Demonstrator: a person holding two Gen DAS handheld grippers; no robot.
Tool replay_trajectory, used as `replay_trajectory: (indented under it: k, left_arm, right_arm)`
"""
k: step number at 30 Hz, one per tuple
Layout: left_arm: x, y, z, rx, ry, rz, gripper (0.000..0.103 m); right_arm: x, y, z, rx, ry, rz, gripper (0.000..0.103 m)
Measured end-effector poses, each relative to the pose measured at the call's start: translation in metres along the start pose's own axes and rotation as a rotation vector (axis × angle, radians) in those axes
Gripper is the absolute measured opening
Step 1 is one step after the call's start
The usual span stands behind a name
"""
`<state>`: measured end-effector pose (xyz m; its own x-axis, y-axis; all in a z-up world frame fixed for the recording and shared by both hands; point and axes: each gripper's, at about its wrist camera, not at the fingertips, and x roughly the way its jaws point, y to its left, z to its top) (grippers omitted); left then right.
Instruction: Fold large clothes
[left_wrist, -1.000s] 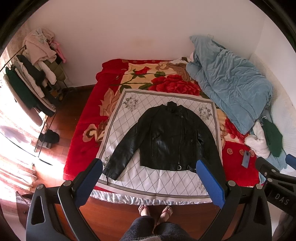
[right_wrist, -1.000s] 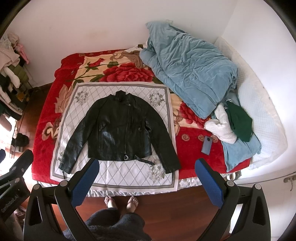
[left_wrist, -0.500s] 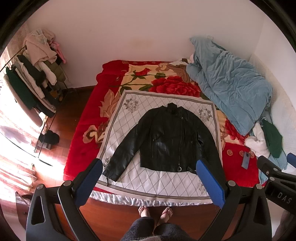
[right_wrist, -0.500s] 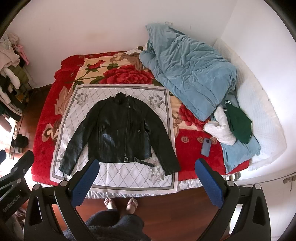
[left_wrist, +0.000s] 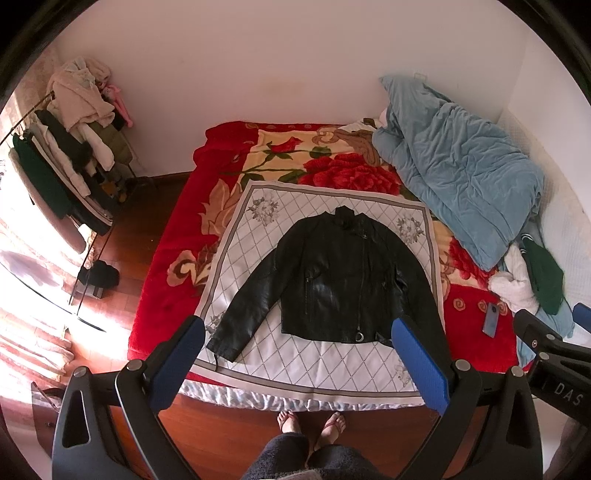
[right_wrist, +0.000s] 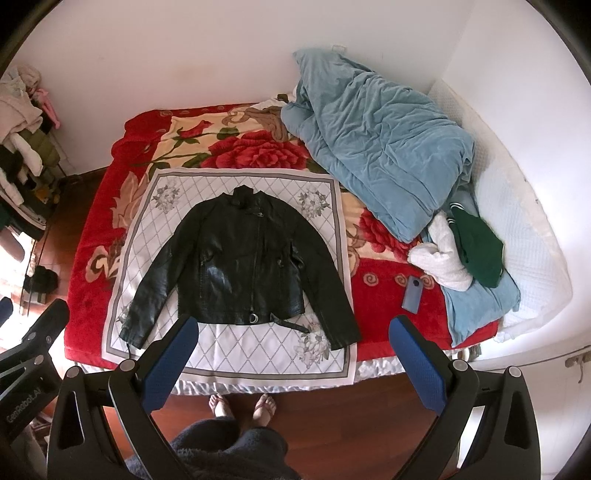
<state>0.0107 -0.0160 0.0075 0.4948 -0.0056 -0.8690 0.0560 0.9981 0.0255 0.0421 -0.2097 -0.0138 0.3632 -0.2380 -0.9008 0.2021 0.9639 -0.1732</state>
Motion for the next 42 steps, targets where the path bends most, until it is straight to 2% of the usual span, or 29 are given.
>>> replay_trajectory:
  k: [12,13,19,24,26,27,29,33,37,40,42]
  left_arm:
    - [0.0,-0.002,0.001,-0.001,-0.004,-0.003,0.103]
    - [-0.001,0.0,0.002,-0.001,-0.004,-0.004,0.103]
    - [-0.002,-0.001,0.01,0.006,-0.002,-0.014,0.103]
    - [0.013,-0.004,0.026,0.023,0.003,-0.028,0.103]
    - [0.024,-0.002,0.035,0.03,0.0,-0.011,0.103]
    - [0.027,0.007,0.019,0.035,-0.01,-0.002,0.103]
    - [0.054,0.008,0.023,0.05,-0.008,0.032,0.103]
    - [0.12,0.01,0.016,0.072,0.012,0.1,0.103]
    - [0.213,0.004,0.001,0.106,0.063,0.199,0.103]
    - [0.295,-0.003,-0.016,0.12,0.165,0.254,0.103]
    - [0.334,-0.004,-0.024,0.113,0.205,0.279,0.103]
  right_arm:
    - [0.0,0.0,-0.005,0.001,-0.004,-0.001,0.103]
    - [-0.003,0.003,0.005,0.001,-0.002,0.0,0.103]
    - [-0.007,0.004,0.012,0.007,-0.001,-0.002,0.103]
    - [-0.009,0.011,0.021,0.033,0.01,-0.011,0.103]
    - [-0.001,0.013,0.019,0.047,0.02,-0.025,0.103]
    - [0.005,0.013,0.015,0.057,0.029,-0.033,0.103]
    - [0.026,0.009,0.01,0.091,0.057,-0.029,0.103]
    - [0.105,-0.008,-0.003,0.181,0.14,0.009,0.103]
    - [0.207,-0.012,-0.016,0.215,0.272,-0.003,0.1]
    - [0.295,-0.014,-0.026,0.238,0.364,0.023,0.097]
    - [0.354,-0.021,-0.032,0.253,0.405,0.049,0.094]
